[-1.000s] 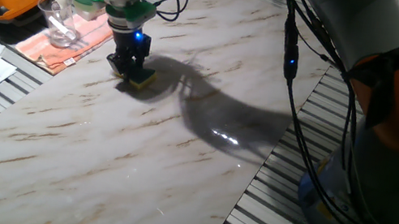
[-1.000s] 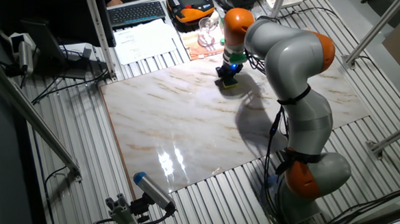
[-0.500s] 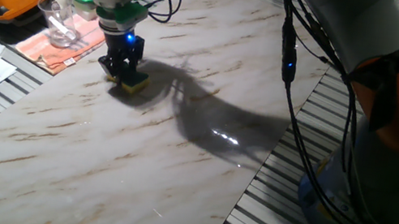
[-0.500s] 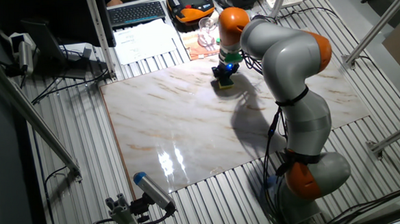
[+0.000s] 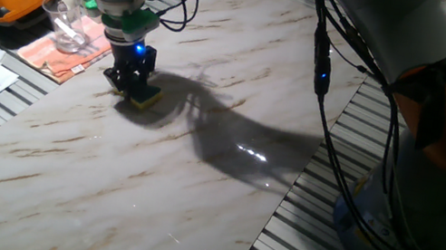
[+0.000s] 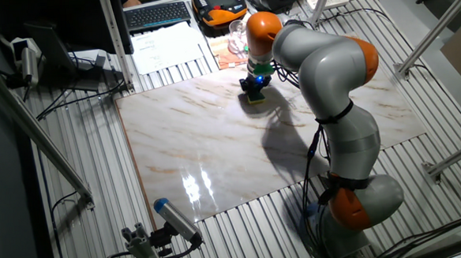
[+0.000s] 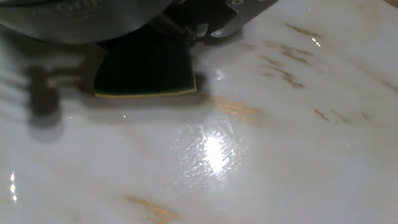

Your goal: Clean the tabletop with a sponge

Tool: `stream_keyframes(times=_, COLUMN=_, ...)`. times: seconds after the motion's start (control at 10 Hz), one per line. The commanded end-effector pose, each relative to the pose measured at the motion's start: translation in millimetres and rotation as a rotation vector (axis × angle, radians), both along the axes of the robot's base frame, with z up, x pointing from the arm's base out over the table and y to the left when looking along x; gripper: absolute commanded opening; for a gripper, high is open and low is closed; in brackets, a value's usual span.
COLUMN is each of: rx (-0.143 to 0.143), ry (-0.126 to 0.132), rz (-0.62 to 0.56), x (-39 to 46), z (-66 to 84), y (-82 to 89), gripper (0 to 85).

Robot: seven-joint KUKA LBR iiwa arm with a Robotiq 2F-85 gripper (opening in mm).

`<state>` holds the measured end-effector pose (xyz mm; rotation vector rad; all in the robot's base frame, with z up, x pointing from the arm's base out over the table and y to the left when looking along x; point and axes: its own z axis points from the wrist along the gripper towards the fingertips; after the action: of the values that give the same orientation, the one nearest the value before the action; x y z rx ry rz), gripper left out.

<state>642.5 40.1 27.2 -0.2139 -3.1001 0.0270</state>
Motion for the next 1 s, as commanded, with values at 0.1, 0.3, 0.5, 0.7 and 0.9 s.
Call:
stream_keyframes(times=0.1, rx=-0.001, ry=0.003, rz=-0.012, x=0.7, z=3.5, y=8.1, gripper=0.0)
stream_keyframes(times=0.3, rx=0.0, ry=-0.001, rz=-0.019, x=-1.2, z=0.5, y=16.5, gripper=0.0)
stream_keyframes(times=0.5, rx=-0.001, ry=-0.009, rz=-0.027, x=-2.6, z=-5.9, y=25.3, gripper=0.0)
stream_keyframes(times=0.7, rx=-0.005, ry=-0.011, rz=-0.039, x=-2.7, z=-7.0, y=34.8, gripper=0.0)
stream_keyframes(times=0.9, rx=-0.006, ry=-0.011, rz=-0.053, x=-3.9, z=-8.7, y=45.2, gripper=0.0)
